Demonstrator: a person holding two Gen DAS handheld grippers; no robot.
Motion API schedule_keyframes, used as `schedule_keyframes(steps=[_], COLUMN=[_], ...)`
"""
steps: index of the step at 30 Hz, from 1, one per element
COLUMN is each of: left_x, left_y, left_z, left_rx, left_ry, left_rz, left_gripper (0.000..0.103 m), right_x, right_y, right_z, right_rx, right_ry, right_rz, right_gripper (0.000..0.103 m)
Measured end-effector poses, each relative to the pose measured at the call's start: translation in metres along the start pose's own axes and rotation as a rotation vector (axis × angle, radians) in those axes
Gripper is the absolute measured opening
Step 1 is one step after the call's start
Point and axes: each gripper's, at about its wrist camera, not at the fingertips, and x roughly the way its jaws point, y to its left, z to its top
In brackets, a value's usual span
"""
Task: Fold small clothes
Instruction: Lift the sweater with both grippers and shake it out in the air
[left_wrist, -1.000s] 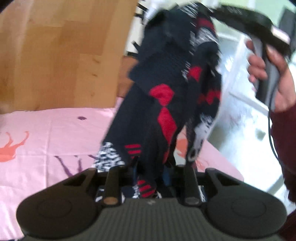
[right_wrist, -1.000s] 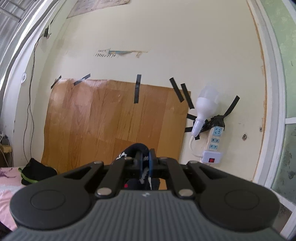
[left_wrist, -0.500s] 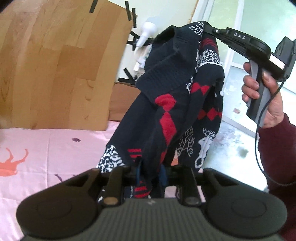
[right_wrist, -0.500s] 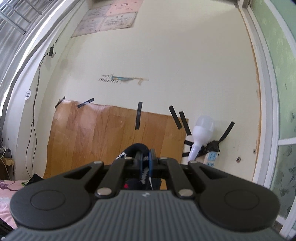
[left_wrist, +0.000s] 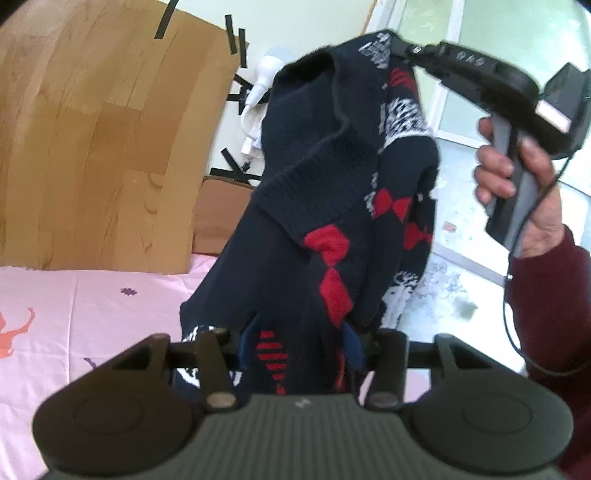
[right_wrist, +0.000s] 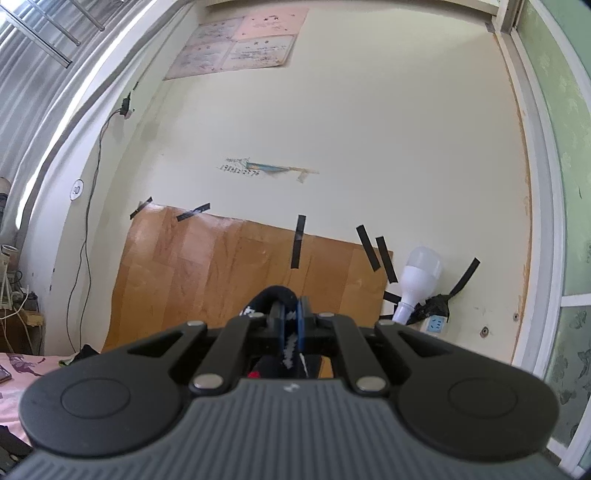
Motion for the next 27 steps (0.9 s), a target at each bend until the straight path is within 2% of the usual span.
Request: schedule_keyframes(steps=[1,2,3,4,6,7,10,15,17,21,25,27], left_x=[0.005,0.008,0.013,0.018,0.023,0.021,-0.007,-0.097,-0.128,-0.170,-0.195,-0.203], left_y=[-0.002,-0.003,-0.006,-0.008,-0.005,-0.002,0.014,0.028,0.014,-0.035,-0.065,-0.071], left_z=[-0.002,-0.005,-0.007,-0.008,-0.008,-0.005,0.013,0.061,0.077,0.100,0.121,0.131], left_rx=[-0.002,0.007,0.025,0.042,0.058,0.061,0.052,0.020,0.055,0.207,0.267,0.276], left_ry=[0.007,0.010,0.016,0.025,0.045,0.033,-0.079,-0.348,-0.445,-0.620,-0.722,-0.742], left_rz=[0.003,-0.002,0.000,0.003,0.003,0.023,0.144,0.326,0.369,0.492,0.552,0.562], left_gripper=[0.057,0.056,0.051,0.031,0.011,0.009,0.009,0.009,0.009,0.009,0.009,0.009], right_x=[-0.001,-0.002,-0.002,-0.003,-0.005,-0.006,-0.008,-0.024,-0.032,-0.055,-0.075,-0.078], right_y=[0.000,0.000,0.000,-0.001,-0.002,-0.003,-0.006,-0.020,-0.020,-0.006,-0.001,-0.001], right_z=[0.001,0.001,0.002,0.002,0.003,0.003,0.002,0.008,0.014,0.032,0.054,0.061], right_rx=[-0.003,-0.002,0.000,0.000,0.001,0.002,-0.003,0.042,0.062,0.034,0.007,0.007], right_ry=[-0.005,-0.008,-0.011,-0.013,-0.016,-0.015,-0.031,-0.074,-0.088,-0.162,-0.224,-0.229], right_rz=[0.001,0.002,0.005,0.005,0.002,0.002,-0.018,-0.022,0.011,0.049,0.060,0.066], right_gripper=[0.009,0.009,0.009,0.009,0.009,0.009,0.009,0.009,0.009,0.009,0.009,0.009])
